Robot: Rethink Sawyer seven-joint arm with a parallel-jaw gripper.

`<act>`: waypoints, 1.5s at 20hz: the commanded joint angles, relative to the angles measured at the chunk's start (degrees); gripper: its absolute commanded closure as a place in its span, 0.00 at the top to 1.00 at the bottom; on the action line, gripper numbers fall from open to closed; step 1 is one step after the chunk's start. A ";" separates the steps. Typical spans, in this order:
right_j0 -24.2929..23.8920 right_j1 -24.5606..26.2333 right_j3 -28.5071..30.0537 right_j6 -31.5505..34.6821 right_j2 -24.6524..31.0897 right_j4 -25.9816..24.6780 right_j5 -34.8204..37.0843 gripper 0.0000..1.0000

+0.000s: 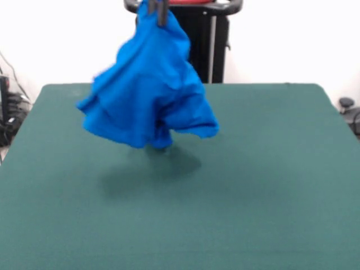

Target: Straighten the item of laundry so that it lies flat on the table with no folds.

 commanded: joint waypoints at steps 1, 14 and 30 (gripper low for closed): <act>-2.13 0.15 -3.68 1.09 1.37 -3.81 5.58 0.00; -11.00 -1.57 -8.45 -6.31 4.82 -8.37 9.97 0.00; -11.31 -8.46 -0.73 -6.09 3.53 -13.44 9.62 0.00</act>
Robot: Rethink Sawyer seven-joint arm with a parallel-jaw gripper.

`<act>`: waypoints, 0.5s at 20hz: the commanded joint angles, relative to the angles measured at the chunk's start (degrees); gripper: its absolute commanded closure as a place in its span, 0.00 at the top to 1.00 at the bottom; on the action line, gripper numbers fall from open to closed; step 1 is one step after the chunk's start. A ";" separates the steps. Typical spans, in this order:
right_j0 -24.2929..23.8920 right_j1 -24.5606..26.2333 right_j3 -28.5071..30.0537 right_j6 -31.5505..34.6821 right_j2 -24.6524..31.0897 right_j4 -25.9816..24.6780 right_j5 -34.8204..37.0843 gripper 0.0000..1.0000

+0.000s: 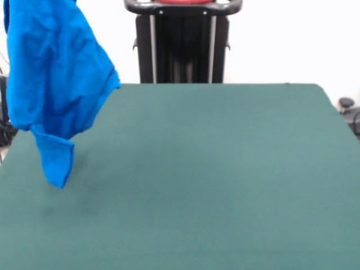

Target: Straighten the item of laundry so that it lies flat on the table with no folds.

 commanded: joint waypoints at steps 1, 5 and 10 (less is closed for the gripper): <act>-1.00 0.05 6.09 -6.55 4.71 -3.01 3.22 0.00; -3.45 0.84 6.43 -8.08 6.70 -3.43 1.25 0.00; -5.29 0.60 7.12 -9.46 8.33 -4.09 -0.06 0.00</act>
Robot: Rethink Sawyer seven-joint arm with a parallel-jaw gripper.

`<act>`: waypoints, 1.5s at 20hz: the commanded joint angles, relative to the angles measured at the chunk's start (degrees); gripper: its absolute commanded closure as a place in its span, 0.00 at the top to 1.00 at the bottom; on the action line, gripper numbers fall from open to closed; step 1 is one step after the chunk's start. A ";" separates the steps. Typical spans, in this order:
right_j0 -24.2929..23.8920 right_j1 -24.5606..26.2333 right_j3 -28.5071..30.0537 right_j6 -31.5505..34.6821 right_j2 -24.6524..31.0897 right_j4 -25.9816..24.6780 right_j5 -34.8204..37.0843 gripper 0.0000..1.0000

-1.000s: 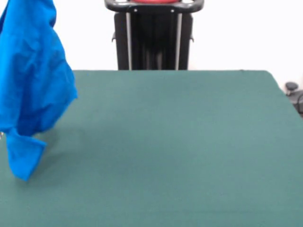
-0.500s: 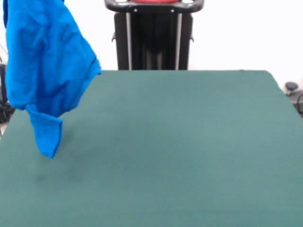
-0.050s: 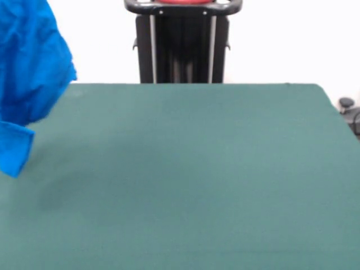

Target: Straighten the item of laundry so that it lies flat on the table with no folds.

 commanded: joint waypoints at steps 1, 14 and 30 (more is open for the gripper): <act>-1.23 1.85 7.14 -9.57 7.89 -2.72 -0.28 0.00; -6.70 3.81 8.73 -10.07 14.54 -6.74 -7.48 0.00; -12.49 4.82 10.60 -9.79 22.21 -12.56 -10.09 0.00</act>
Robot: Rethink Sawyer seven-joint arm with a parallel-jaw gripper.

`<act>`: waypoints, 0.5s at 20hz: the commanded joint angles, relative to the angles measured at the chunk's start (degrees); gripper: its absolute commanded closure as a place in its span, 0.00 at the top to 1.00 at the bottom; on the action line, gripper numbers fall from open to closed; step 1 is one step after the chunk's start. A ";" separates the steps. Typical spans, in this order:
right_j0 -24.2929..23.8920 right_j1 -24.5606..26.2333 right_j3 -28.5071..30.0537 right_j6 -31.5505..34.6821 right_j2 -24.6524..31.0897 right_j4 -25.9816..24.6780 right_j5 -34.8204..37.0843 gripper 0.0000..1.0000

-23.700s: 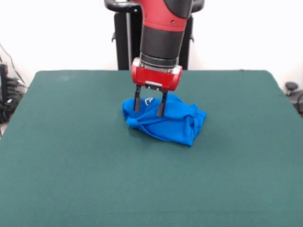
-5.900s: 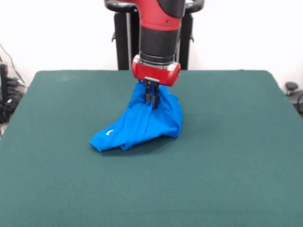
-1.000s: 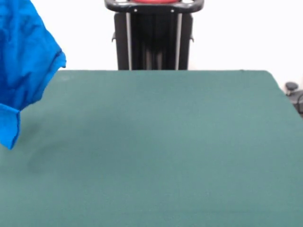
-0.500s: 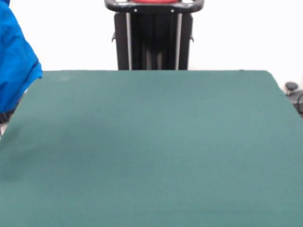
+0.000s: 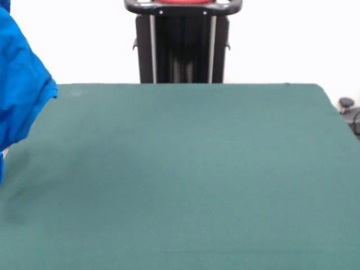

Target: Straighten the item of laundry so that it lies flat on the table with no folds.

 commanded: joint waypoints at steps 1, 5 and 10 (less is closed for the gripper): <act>-0.48 4.57 9.22 -9.46 9.54 -4.02 -3.59 0.00; -1.48 4.68 9.34 -8.80 10.59 -5.44 -3.83 0.00; -3.12 4.76 9.39 -8.24 11.93 -7.15 -3.59 0.00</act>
